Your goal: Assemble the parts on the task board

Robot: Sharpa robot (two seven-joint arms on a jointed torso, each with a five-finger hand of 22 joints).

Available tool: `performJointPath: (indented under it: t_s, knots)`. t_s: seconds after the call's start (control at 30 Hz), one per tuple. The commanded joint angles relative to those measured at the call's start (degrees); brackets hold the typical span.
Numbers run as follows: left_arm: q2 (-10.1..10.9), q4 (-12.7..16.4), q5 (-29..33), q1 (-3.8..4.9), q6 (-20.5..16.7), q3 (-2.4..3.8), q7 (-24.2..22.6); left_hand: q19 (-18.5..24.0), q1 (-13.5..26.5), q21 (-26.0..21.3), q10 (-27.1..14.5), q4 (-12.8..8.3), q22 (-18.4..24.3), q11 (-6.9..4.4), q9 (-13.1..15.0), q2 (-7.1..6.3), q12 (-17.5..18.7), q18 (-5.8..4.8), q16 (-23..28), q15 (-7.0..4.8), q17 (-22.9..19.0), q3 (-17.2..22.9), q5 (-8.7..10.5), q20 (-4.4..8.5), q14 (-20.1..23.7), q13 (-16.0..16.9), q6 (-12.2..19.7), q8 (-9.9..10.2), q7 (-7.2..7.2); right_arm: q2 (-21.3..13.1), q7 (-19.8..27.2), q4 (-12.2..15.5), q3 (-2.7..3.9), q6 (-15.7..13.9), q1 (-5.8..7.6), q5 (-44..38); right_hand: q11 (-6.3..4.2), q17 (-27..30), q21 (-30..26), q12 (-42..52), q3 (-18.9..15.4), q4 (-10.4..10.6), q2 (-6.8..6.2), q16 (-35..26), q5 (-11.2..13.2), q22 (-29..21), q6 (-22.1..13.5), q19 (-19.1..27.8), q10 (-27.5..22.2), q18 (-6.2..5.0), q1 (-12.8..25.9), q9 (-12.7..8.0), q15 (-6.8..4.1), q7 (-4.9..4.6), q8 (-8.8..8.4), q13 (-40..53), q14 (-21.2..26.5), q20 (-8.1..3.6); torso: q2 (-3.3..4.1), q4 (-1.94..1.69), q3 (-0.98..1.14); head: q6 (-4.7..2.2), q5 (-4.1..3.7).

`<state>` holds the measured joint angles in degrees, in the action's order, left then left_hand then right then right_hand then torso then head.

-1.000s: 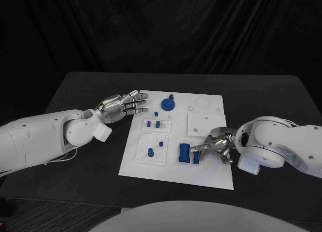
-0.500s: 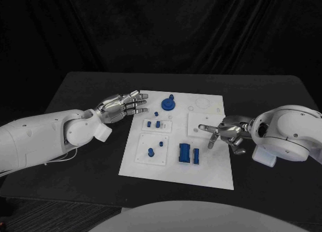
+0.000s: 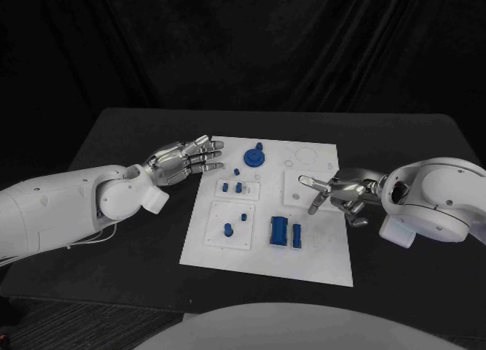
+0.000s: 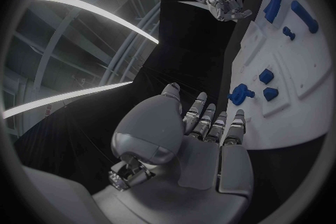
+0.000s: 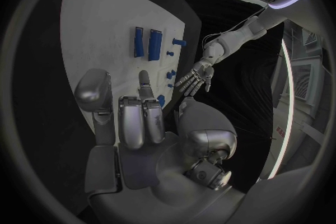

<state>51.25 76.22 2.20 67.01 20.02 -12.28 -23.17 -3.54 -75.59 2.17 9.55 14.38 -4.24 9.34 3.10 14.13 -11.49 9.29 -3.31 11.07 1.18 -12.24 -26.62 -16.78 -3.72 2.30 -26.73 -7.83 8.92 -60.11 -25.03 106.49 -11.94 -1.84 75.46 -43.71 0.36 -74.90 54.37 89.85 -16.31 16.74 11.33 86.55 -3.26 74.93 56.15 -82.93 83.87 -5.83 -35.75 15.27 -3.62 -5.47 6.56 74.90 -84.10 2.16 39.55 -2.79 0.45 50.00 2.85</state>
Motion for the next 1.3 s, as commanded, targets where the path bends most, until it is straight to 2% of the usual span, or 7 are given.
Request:
performJointPath:
  t_s: [0.03, 0.37, 0.47, 0.67, 0.87, 1.07, 1.3]
  knots:
    - [0.1, 0.2, 0.0, -0.13, 0.9, 0.04, -1.7, -0.5, 0.5, 0.3, 0.1, 0.3, 0.1, -0.12, 0.0, 0.17, 0.1, -0.10, -0.3, -0.16, 0.1, -0.1, -0.11, -0.02, -0.3, 0.0, -0.3, -0.2, 1.17, 0.2, 1.4, -0.2, 0.02, 3.0, -0.87, 0.3, 0.45, -5.6, 0.3, 0.1, -0.7, 0.0, 0.69, 0.3, 0.4, 6.9, -0.8, 0.0, 6.1, -0.24, -0.2, -0.6, 0.41, -0.15, -0.57, 15.1, -4.2, 0.56, 0.03, -0.04, 0.01, 0.00, -0.13]
    - [-0.1, 0.1, 0.0, -0.14, 0.8, 0.04, -1.5, -0.5, -0.1, 0.2, 0.1, -0.1, 0.2, -0.13, 0.0, 0.38, 0.0, -0.08, -0.3, -0.09, 0.0, 0.4, -1.15, -0.03, -0.2, 0.0, -0.2, -0.3, 1.13, 0.5, 3.0, -0.4, 0.01, 4.0, -2.92, 0.3, 0.37, -5.6, 0.4, 0.1, -3.2, 0.0, 1.91, 0.3, 0.4, 6.9, -2.6, 0.1, 6.1, -0.29, -1.1, -2.6, 0.42, -0.54, -2.26, 15.1, -4.2, 0.70, 0.01, 0.01, 0.01, 0.00, -0.35]
    - [-0.1, 0.1, 0.0, -0.14, 0.8, 0.04, -1.4, -0.4, -0.3, 0.2, 0.0, -0.3, 0.3, -0.10, 0.0, 0.50, 0.0, -0.09, -0.3, -0.06, 0.0, 0.6, -1.36, -0.02, -0.2, 0.0, -0.1, -0.3, 1.13, 0.7, 3.7, -0.5, 0.01, 3.5, -3.09, 0.3, -0.55, -5.3, 0.3, 0.1, -4.6, -0.1, 2.67, 0.2, 0.4, 6.8, -4.7, 0.2, 6.1, -0.39, -1.8, -3.9, -0.30, -0.04, -2.91, 15.1, -4.1, 0.24, 0.01, 0.07, 0.02, 0.00, -0.42]
    - [-0.2, 0.0, 0.0, -0.15, 0.7, 0.04, -1.2, -0.4, -0.5, 0.2, 0.0, -0.5, 0.3, -0.09, 0.0, 0.62, 0.1, -0.09, -0.3, -0.04, 0.0, 0.8, -1.61, -0.02, -0.2, 0.0, -0.2, -0.4, 1.15, 1.1, 4.9, -0.6, 0.01, 2.8, -3.26, 0.3, -1.47, -5.1, 0.2, 0.1, -6.1, -0.1, 3.58, 0.1, 0.3, 6.8, -6.5, 0.2, 6.1, -0.41, -2.5, -5.2, -1.01, 1.08, -2.89, 15.1, -4.1, -0.38, 0.00, 0.02, 0.01, 0.00, -0.25]
    - [-0.1, 0.1, 0.0, -0.16, 0.7, 0.04, -1.1, -0.4, -0.6, 0.2, 0.0, -0.6, 0.3, -0.09, 0.0, 0.68, 0.0, -0.09, -0.3, -0.03, 0.0, 0.9, -1.72, -0.02, -0.2, 0.0, -0.2, -0.4, 1.16, 0.6, 5.7, -0.3, 0.01, 2.2, -3.31, 0.3, -1.92, -5.6, 0.9, 0.1, -6.6, -0.1, 4.15, 0.3, 0.2, 7.0, -6.1, 0.1, 6.1, -0.30, -3.1, -5.5, -1.41, 1.58, -2.42, 15.1, -4.2, -0.74, 0.05, -0.02, 0.02, 0.00, -0.07]
    - [0.0, 0.2, 0.0, -0.16, 0.3, 0.04, -1.2, -0.3, -0.8, 0.1, 0.0, -0.8, 0.4, -0.09, 0.0, 0.71, 0.0, -0.10, -0.3, -0.01, 0.0, 1.0, -1.85, -0.03, -0.2, 0.0, -0.2, -0.4, 1.17, -0.5, 6.4, 0.7, 0.01, 0.8, -3.31, 0.3, -1.89, -5.8, 0.9, 0.1, -7.4, -0.3, 4.34, 0.4, -0.1, 6.9, -4.3, 0.1, 6.1, -0.26, -4.5, -5.7, -1.49, 1.38, -1.56, 15.1, -4.3, -0.96, 0.00, -0.01, 0.01, 0.00, 0.02]
    - [-0.1, 0.2, 0.0, -0.17, 0.4, 0.04, -1.1, -0.3, -0.8, 0.1, 0.0, -0.8, 0.3, -0.09, 0.0, 0.72, 0.0, -0.10, -0.3, 0.01, 0.0, 1.0, -1.89, -0.03, -0.2, 0.0, -0.2, -0.4, 1.18, -0.5, 6.5, 1.1, 0.01, 1.3, -3.32, -1.0, -1.82, -5.9, 1.0, 0.1, -7.6, -0.3, 4.37, 0.5, -0.2, 7.0, -4.0, 0.0, 6.1, -0.22, -5.0, -5.7, -1.44, 1.31, -1.39, 15.1, -4.3, -0.95, 0.01, -0.01, 0.02, 0.00, -0.24]
